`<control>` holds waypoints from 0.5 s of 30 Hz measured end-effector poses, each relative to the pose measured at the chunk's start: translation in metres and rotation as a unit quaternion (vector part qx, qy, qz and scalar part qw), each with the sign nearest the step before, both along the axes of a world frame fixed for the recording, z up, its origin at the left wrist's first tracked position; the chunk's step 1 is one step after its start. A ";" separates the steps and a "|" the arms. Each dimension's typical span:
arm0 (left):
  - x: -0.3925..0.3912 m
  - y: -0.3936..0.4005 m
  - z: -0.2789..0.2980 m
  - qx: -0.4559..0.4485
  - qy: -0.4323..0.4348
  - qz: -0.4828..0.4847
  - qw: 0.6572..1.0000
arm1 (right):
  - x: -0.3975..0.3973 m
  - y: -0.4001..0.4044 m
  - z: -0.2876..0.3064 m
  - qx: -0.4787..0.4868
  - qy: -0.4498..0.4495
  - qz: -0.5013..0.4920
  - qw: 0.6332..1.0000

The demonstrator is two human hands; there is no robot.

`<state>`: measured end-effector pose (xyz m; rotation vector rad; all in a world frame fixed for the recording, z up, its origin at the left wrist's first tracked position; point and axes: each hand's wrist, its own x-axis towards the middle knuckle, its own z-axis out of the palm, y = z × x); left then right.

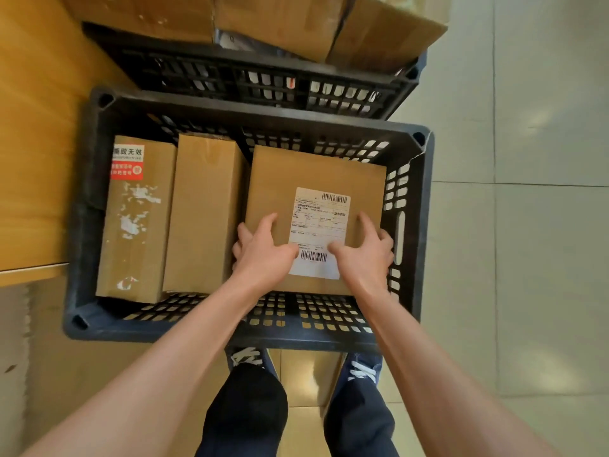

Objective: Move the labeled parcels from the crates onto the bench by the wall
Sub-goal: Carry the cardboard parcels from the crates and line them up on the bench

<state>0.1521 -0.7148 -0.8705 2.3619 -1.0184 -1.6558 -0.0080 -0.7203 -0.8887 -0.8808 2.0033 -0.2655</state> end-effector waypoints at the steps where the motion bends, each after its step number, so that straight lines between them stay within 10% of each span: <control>1: 0.000 0.003 0.012 -0.003 0.002 0.000 1.000 | 0.001 0.004 0.014 -0.008 -0.007 0.000 1.000; 15: 0.040 0.033 0.250 -0.116 0.009 0.048 0.992 | 0.001 0.035 0.253 -0.087 0.055 0.195 0.975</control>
